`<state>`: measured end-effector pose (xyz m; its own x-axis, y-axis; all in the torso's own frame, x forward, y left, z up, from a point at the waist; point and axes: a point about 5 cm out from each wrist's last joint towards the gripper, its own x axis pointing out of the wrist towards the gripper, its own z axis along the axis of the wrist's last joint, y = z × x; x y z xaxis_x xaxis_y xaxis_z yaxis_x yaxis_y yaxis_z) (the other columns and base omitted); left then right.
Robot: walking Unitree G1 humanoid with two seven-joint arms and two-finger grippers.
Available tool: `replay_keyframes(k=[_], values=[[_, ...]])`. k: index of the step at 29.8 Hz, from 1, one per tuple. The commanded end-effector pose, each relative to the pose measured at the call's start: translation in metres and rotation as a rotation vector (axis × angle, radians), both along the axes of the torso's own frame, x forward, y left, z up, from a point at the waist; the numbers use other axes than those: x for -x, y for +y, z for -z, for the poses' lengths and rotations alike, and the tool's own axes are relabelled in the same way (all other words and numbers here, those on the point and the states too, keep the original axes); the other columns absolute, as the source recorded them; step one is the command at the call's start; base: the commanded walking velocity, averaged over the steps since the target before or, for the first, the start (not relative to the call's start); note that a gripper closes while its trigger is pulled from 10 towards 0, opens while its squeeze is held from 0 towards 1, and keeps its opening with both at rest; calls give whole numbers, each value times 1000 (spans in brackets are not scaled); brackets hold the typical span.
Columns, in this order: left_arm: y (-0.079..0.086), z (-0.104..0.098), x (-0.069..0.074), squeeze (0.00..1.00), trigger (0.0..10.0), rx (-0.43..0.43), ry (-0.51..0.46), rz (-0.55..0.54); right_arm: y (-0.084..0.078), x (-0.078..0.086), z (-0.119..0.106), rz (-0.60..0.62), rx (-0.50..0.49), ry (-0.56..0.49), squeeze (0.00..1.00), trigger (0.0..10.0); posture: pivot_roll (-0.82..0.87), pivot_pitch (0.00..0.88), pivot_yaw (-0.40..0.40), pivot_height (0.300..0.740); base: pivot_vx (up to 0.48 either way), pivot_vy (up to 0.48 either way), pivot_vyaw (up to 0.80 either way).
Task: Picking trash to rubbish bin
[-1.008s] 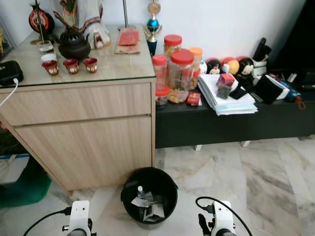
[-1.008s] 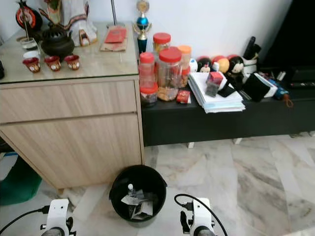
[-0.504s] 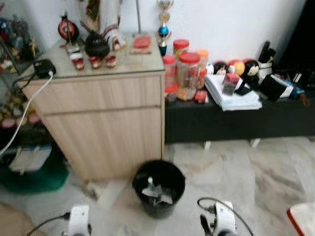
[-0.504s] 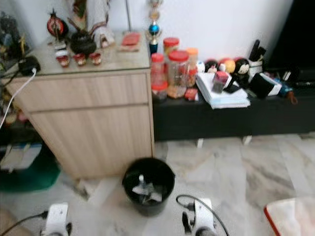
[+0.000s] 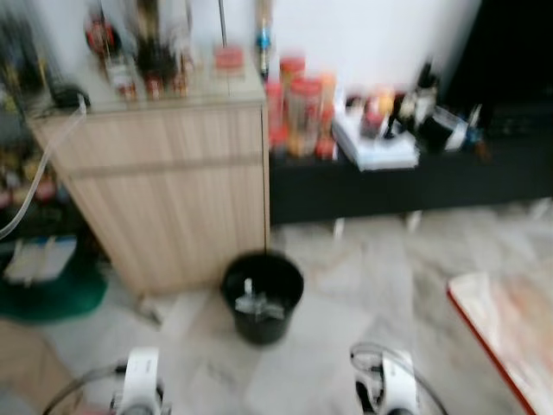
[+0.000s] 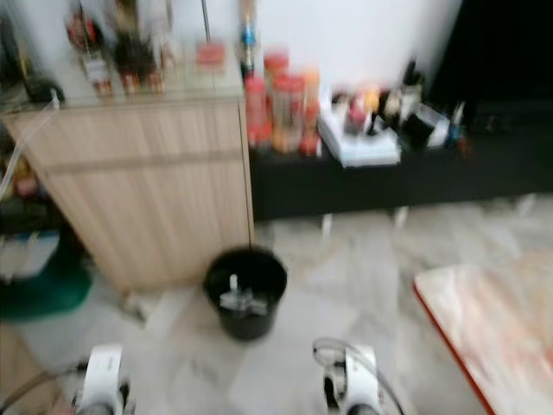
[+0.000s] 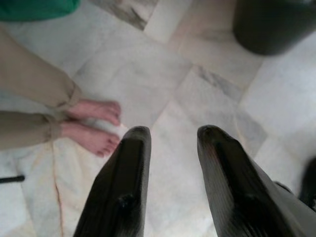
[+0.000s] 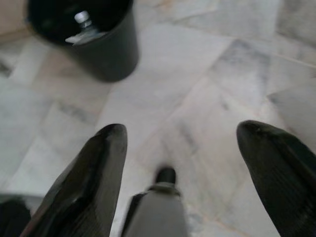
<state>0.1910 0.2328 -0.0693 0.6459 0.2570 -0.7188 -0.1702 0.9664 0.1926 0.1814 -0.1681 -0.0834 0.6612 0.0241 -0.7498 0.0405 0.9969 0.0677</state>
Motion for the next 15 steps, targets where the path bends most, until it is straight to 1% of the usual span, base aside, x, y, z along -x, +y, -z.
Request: replay_keyframes(k=[1,15], values=[[-3,1,-1,0,10000,9,5,-2,-5,-5,-3,4,14,-13,0,10000,-50,0,-16,740,-285,0,0],[-4,1,-1,0,10000,9,5,-3,-5,-5,-3,3,14,-12,0,10000,-52,0,-17,740,-287,0,0]])
